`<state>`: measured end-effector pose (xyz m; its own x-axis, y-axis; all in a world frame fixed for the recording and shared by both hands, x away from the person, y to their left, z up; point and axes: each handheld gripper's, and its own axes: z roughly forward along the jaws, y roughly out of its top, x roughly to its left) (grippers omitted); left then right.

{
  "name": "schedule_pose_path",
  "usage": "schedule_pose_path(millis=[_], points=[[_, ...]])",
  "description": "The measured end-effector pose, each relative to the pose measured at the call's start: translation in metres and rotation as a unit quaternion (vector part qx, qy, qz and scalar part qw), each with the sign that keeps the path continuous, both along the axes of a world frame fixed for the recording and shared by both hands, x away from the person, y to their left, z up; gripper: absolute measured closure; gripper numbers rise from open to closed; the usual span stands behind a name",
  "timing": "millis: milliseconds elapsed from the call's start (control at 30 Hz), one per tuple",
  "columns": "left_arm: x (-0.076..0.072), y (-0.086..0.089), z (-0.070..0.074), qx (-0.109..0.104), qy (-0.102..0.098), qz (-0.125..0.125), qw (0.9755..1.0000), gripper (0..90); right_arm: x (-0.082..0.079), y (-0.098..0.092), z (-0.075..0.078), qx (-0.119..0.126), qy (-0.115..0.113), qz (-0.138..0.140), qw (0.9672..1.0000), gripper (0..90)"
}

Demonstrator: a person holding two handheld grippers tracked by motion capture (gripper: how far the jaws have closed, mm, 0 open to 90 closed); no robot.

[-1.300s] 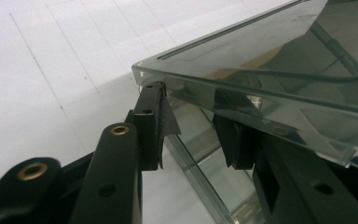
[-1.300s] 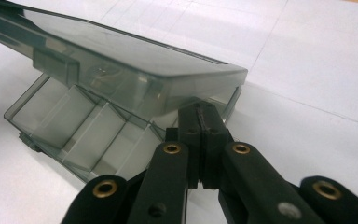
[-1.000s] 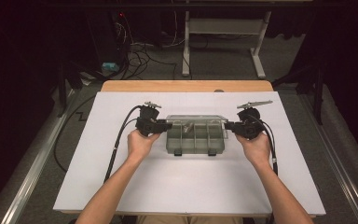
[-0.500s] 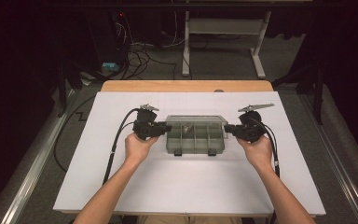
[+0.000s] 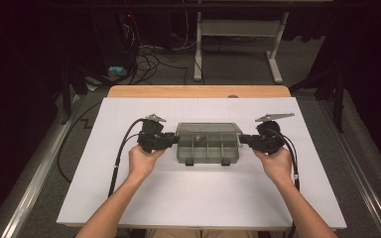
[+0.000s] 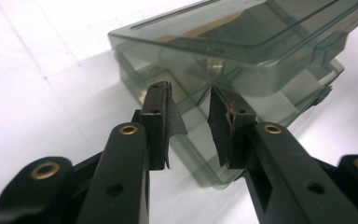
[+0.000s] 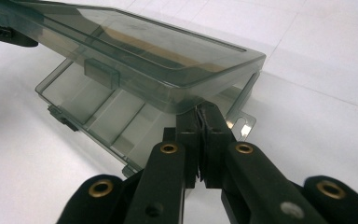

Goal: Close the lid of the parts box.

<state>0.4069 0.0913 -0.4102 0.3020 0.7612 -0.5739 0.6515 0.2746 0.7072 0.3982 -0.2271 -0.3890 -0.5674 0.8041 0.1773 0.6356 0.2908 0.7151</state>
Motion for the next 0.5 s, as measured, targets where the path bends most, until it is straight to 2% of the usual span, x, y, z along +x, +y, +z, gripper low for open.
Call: schedule_pose_path(millis=[67,167,367,500], points=[[0.001,0.004,-0.001,0.003,0.006,0.006,1.0,68.2,-0.001,-0.001,-0.001,0.001,0.001,0.0,1.0,88.5],[0.003,0.009,-0.002,0.019,0.009,0.011,0.9997,67.3,-0.001,-0.002,-0.004,0.001,0.004,0.002,1.0,88.5],[0.007,0.017,0.005,0.012,0.004,0.031,0.9994,67.3,-0.003,-0.003,-0.008,-0.001,0.007,0.006,1.0,88.4],[0.006,0.015,0.016,0.007,-0.013,0.027,0.9995,67.3,-0.005,-0.003,-0.009,-0.001,0.008,0.01,0.9999,88.3]])
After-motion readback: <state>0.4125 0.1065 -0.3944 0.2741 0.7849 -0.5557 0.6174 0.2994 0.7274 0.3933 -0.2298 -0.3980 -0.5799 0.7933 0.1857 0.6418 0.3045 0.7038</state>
